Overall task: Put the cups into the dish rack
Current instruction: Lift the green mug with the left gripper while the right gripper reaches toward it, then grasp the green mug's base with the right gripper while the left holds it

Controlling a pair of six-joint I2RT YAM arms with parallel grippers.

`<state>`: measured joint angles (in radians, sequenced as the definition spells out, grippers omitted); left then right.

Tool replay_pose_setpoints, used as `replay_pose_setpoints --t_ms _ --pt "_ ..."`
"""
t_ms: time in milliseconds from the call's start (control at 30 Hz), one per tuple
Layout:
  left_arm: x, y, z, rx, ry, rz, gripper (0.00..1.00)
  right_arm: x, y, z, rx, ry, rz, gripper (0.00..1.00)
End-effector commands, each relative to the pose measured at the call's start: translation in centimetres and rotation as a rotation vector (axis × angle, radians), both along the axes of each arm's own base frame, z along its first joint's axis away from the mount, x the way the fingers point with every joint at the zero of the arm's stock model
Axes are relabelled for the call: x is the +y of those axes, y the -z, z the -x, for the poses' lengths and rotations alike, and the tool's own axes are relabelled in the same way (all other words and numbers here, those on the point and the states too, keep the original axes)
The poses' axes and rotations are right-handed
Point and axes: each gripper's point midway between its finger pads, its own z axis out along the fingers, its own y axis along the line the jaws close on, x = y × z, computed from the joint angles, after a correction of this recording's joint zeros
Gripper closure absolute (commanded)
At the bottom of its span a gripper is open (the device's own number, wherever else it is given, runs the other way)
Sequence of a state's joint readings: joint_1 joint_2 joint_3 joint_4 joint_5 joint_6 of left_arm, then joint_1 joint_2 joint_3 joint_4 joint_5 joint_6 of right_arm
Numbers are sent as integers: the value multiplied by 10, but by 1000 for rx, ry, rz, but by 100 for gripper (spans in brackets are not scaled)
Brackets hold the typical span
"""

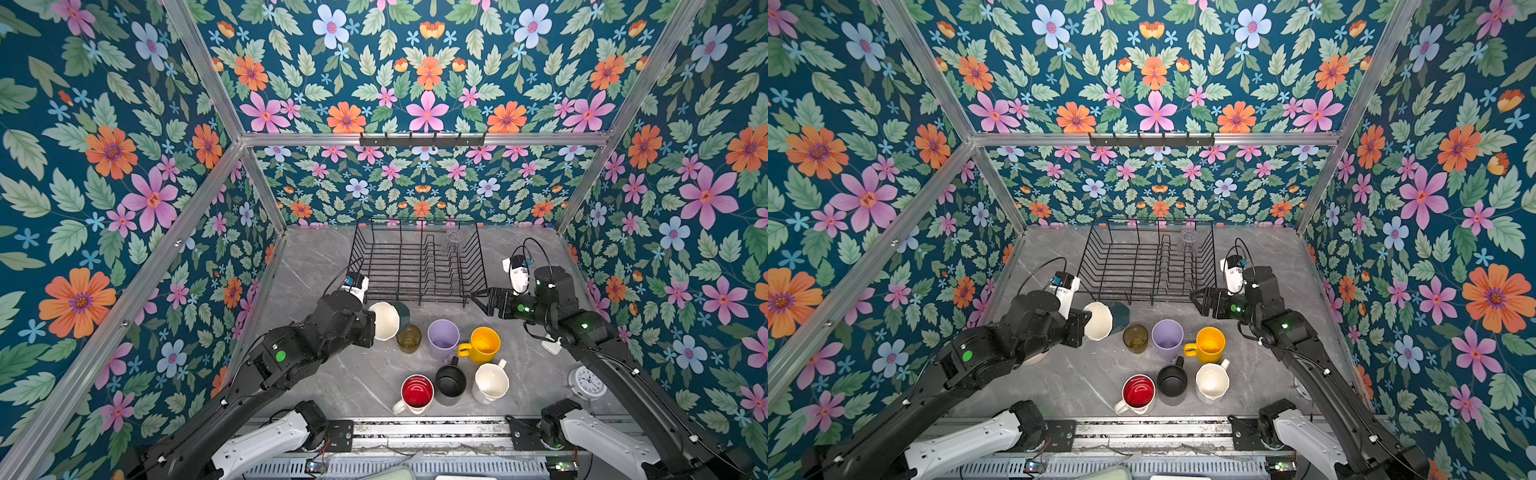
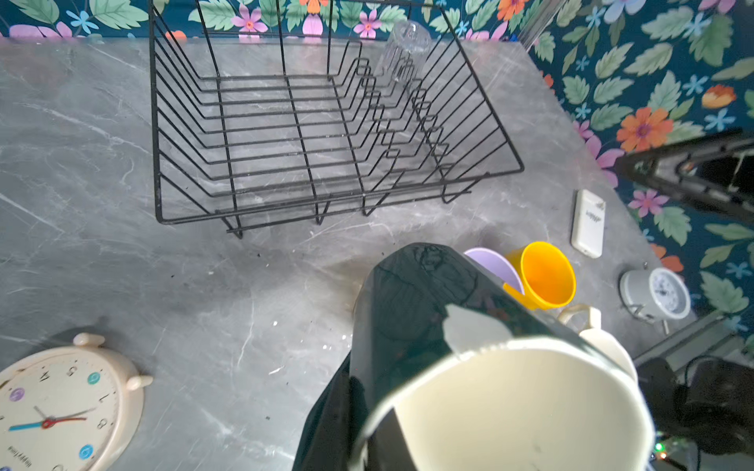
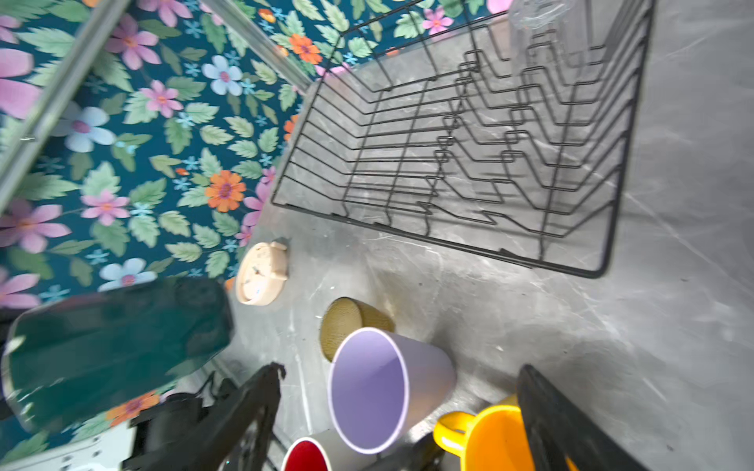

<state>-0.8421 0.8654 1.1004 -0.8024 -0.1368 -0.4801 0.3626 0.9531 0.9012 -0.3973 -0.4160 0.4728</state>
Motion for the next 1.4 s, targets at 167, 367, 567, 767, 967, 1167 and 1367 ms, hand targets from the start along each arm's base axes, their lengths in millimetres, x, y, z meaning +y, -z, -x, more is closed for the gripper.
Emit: replay_pose_setpoints --t_ms 167,367,567,767,967,1167,1367 --pt "-25 -38 -38 -56 152 403 100 32 -42 8 -109 -159 -233 8" --pt "-47 -50 -39 -8 323 620 100 48 -70 22 -215 -312 -359 7" --pt "-56 -58 -33 34 425 770 100 54 -90 32 -337 -404 -413 3" --pt "-61 -55 -32 85 461 840 100 61 -101 36 -429 -469 -435 1" --pt "-63 -51 -27 106 489 858 100 76 -101 36 -480 -515 -410 1" --pt "-65 -50 -20 127 531 883 100 92 -102 37 -510 -574 -405 1" --pt "-66 -50 -17 126 548 886 100 107 -99 37 -504 -631 -406 1"
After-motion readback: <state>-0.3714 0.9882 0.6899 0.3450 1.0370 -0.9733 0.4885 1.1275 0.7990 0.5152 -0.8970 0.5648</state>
